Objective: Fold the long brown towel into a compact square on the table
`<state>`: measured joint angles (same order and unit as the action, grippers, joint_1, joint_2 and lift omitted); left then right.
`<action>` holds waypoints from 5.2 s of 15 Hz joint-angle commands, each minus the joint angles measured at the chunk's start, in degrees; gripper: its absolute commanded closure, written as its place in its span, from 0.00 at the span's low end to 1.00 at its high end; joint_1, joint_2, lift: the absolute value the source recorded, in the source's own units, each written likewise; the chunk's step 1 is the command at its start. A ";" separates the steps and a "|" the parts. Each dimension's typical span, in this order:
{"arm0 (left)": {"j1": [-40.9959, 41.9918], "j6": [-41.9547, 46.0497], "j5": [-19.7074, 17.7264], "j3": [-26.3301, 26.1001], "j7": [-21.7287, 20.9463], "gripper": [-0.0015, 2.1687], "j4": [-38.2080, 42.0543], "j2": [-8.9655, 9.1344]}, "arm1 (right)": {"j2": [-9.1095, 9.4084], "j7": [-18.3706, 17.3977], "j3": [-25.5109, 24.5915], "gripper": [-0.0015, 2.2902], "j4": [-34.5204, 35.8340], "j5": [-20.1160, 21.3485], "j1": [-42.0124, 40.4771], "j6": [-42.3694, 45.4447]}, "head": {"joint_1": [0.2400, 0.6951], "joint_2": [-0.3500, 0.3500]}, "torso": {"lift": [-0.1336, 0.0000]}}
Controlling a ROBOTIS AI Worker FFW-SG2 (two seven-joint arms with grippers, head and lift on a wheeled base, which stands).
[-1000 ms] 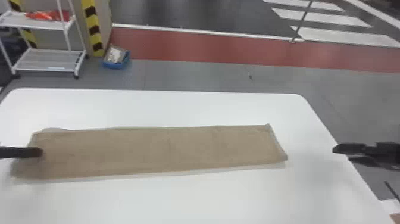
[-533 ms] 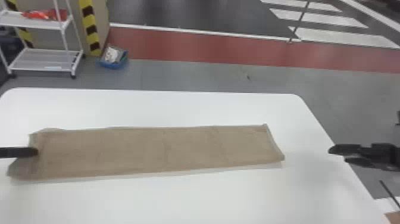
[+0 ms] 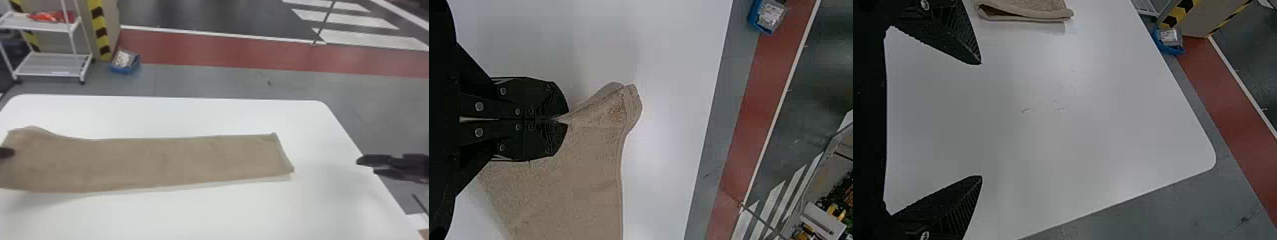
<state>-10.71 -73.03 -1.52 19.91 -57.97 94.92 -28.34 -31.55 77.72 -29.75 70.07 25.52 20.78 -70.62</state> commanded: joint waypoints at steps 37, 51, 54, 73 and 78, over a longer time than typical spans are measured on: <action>-9.42 -17.00 3.89 -38.81 25.81 0.02 20.92 28.49 | 0.88 0.61 -4.79 0.03 17.56 -11.54 -9.79 -10.56 | 1.00 0.00 | 0.07; 7.02 -17.00 -6.13 -2.42 19.83 0.02 28.66 18.23 | 31.60 -19.00 22.81 0.02 38.22 -10.40 1.72 -19.46 | 1.00 0.43 | 0.07; 9.04 -17.00 -6.57 1.35 17.28 0.02 28.57 16.56 | 31.60 -24.98 26.50 0.02 35.84 -12.42 4.27 -19.46 | 1.00 0.67 | 0.07; 10.62 -17.00 -9.20 5.84 11.83 0.02 22.86 11.73 | 31.60 -30.34 30.81 0.02 20.11 -21.12 4.80 -19.46 | 1.00 0.89 | 0.07; 10.71 -17.00 -9.91 6.28 11.83 0.02 21.98 10.94 | 31.60 -29.73 30.54 0.03 14.84 -22.27 7.17 -19.46 | 1.00 0.92 | 0.07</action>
<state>-0.01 -89.79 -11.32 26.09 -46.14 116.98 -17.39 0.00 47.88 0.99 87.23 3.66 27.28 -89.96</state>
